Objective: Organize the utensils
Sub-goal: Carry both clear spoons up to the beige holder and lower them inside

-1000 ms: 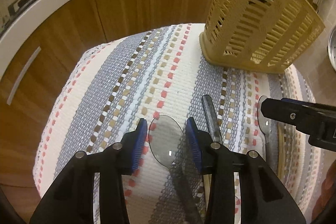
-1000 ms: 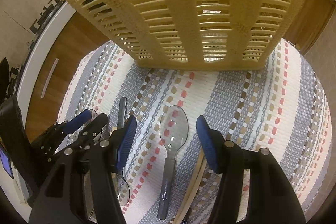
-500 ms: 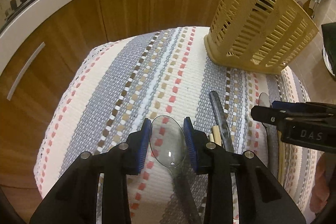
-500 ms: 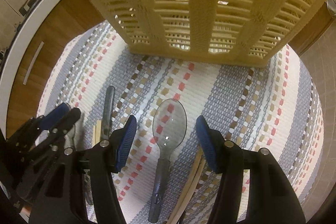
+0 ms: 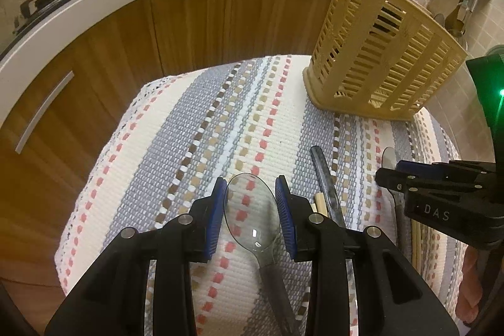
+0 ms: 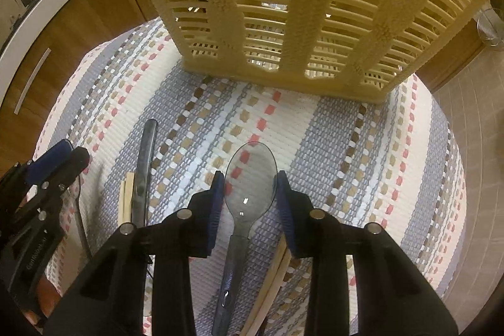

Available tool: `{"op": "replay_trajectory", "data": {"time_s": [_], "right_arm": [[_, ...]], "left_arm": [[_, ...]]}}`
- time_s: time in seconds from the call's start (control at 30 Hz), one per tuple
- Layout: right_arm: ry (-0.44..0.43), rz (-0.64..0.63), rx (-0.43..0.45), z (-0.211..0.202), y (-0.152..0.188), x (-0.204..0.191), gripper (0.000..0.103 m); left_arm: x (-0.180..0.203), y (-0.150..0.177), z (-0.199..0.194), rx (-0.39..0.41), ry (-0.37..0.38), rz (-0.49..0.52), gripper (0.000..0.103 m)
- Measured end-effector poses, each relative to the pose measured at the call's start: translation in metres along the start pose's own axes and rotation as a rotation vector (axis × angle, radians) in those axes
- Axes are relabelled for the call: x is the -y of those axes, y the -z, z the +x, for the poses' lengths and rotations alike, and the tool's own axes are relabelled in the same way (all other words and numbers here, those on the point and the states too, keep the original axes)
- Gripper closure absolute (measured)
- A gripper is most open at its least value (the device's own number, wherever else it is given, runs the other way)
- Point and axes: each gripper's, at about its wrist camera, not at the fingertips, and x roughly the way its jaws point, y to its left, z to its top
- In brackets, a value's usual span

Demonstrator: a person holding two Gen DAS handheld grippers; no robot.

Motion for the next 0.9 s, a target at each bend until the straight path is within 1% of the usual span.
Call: {"op": "replay_trajectory", "data": {"time_s": [0.07, 0.1, 0.27, 0.33, 0.47, 0.53, 0.63, 0.7, 0.8, 0.83, 0.9], "right_arm": [[-0.029, 0.011, 0.013, -0.004, 0.005, 0.004, 0.073], [-0.039, 0.013, 0.023, -0.008, 0.013, 0.011, 0.073], [-0.145, -0.008, 0.114, -0.036, 0.027, 0.018, 0.073], [-0.178, -0.028, 0.169, -0.053, 0.037, 0.017, 0.073], [-0.264, -0.067, 0.306, -0.088, 0.053, 0.028, 0.073], [-0.298, -0.080, 0.372, -0.104, 0.056, 0.031, 0.073], [-0.355, -0.079, 0.463, -0.126, 0.064, 0.043, 0.073], [-0.375, -0.072, 0.511, -0.135, 0.061, 0.045, 0.073], [-0.381, -0.068, 0.603, -0.160, 0.060, 0.051, 0.073], [-0.378, -0.069, 0.629, -0.165, 0.059, 0.052, 0.073], [-0.361, -0.070, 0.680, -0.177, 0.057, 0.056, 0.073]], "left_arm": [[0.000, 0.001, -0.003, 0.012, -0.004, 0.004, 0.073], [0.000, 0.001, -0.006, 0.019, -0.002, 0.005, 0.073], [0.002, 0.002, -0.018, 0.065, 0.011, 0.010, 0.073], [0.004, 0.003, -0.029, 0.103, 0.030, 0.016, 0.073], [0.012, 0.006, -0.051, 0.188, 0.029, 0.039, 0.073], [0.013, 0.006, -0.062, 0.222, 0.006, 0.026, 0.073], [0.013, 0.006, -0.079, 0.286, 0.033, 0.011, 0.073], [0.014, 0.006, -0.091, 0.336, 0.045, 0.005, 0.073], [0.018, 0.002, -0.111, 0.418, 0.083, -0.003, 0.073], [0.020, -0.001, -0.121, 0.459, 0.095, -0.003, 0.073], [0.024, -0.005, -0.133, 0.505, 0.102, 0.002, 0.073]]}}
